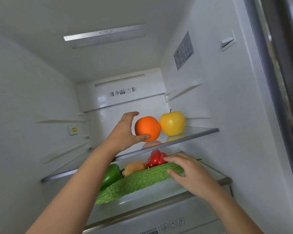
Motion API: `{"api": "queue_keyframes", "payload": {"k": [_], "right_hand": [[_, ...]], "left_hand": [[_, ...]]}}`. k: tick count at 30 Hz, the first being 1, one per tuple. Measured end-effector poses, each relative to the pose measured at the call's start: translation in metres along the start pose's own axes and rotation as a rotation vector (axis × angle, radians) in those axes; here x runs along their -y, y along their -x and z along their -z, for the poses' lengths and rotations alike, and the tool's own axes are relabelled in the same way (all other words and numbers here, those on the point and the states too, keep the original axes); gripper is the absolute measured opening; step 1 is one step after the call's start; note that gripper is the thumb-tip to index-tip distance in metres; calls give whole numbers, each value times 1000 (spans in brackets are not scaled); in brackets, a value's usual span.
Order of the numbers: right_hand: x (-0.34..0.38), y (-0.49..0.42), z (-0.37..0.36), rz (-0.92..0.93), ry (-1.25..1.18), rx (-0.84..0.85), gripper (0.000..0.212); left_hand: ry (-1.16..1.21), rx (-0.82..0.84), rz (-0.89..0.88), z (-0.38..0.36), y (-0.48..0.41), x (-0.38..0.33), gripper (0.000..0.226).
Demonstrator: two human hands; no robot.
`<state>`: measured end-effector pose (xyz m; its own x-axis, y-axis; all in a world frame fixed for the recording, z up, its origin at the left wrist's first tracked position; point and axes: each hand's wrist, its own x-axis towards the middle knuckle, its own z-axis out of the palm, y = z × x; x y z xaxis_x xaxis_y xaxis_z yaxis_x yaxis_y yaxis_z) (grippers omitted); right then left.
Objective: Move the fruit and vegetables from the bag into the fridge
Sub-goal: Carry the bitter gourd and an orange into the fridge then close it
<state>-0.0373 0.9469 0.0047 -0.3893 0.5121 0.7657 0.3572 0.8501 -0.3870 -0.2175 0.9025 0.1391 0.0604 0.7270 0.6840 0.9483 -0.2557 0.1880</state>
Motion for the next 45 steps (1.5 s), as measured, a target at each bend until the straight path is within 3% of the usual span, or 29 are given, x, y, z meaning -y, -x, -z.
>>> {"api": "queue_keyframes", "payload": {"k": [8, 12, 17, 23, 29, 35, 45], "right_hand": [[19, 9, 10, 69, 226, -6, 38], [29, 25, 12, 76, 288, -48, 35], [41, 55, 10, 46, 377, -66, 35], [61, 110, 12, 35, 512, -49, 35], [81, 175, 18, -127, 687, 53, 37], [112, 233, 47, -360, 799, 60, 37], [207, 350, 128, -545, 969, -105, 35]], "left_hand": [[-158, -372, -125, 7, 72, -23, 44], [-167, -438, -241, -11, 121, -36, 37], [-145, -354, -248, -47, 175, -38, 31], [48, -227, -181, -82, 228, -41, 29], [208, -167, -178, -113, 267, -56, 28], [360, -74, -244, -131, 289, -100, 28], [569, -42, -440, -95, 359, -213, 31]]}}
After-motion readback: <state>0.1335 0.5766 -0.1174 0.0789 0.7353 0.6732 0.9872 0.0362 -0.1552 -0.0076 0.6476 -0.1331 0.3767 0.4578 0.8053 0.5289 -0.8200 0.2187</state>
